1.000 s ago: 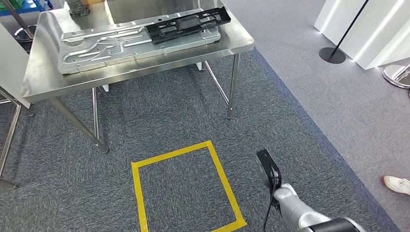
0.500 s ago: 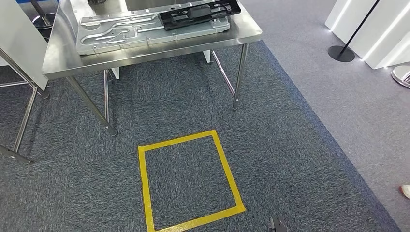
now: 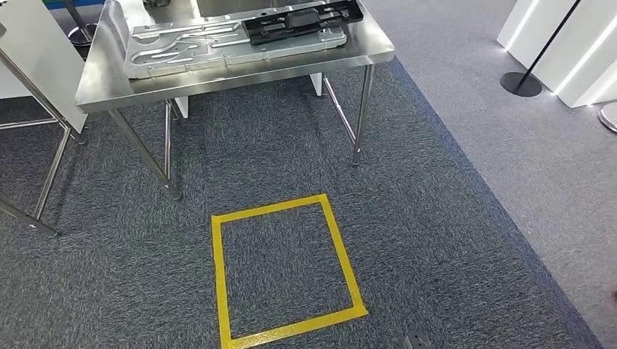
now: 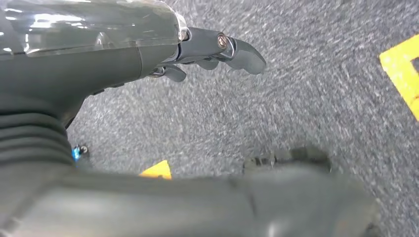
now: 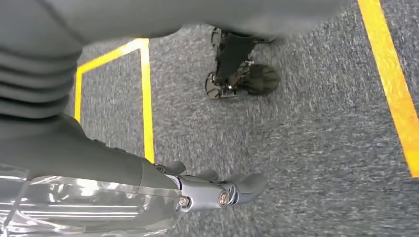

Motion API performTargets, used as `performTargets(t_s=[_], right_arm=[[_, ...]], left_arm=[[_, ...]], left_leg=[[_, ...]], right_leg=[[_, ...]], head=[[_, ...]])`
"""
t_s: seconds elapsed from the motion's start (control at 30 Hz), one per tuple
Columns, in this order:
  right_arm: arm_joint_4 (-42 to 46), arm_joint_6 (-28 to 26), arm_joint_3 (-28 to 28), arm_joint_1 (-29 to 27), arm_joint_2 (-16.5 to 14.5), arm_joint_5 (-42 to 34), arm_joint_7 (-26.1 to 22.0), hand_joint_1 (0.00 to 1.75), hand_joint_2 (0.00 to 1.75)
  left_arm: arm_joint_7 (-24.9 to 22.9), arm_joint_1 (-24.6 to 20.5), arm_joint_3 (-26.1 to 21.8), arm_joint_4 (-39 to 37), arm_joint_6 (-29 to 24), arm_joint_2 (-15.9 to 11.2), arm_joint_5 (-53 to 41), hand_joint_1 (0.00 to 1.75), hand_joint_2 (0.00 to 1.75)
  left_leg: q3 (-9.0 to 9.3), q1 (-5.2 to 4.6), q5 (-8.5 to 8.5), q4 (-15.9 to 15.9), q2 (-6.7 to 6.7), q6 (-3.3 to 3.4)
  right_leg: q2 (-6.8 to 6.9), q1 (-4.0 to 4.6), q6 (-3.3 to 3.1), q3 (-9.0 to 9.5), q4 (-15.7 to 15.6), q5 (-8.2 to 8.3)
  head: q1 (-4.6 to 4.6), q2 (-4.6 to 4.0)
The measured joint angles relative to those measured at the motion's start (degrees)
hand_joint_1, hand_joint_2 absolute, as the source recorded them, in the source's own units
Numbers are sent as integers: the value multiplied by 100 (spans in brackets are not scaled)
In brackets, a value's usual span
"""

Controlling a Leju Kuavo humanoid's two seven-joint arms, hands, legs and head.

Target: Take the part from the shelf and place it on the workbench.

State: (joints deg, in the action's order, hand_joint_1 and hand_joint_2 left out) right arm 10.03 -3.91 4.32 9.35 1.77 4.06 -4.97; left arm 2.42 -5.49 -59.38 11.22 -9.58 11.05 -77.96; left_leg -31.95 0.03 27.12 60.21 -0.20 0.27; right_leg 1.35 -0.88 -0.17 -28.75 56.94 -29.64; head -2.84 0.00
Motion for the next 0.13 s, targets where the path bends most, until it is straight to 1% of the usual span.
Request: performTargets(t_s=[0.03, 0.1, 0.13], right_arm=[[0, 1, -19, -1, 0, -1, -1, 0, 175], [0, -8, -32, -9, 0, -25, -8, 0, 175], [0, -13, -32, -13, 0, -31, -11, 0, 175]], left_arm=[[-13, -1, 18, 0, -15, 3, -38, 0, 175], [-48, 1, 65, 1, -22, 9, -113, 0, 175], [-56, 3, 79, 1, -20, 10, -128, 0, 175]], left_leg=[[86, -27, -5, -172, 5, 33], [112, -54, 2, -295, 6, 58], [110, -56, 1, -314, 3, 63]], right_leg=[[7, -8, 29, -11, -4, 13], [20, -22, 101, -26, -27, 45], [23, -23, 115, -25, -35, 51]], head=[[-1, 0], [-1, 0], [-1, 0]])
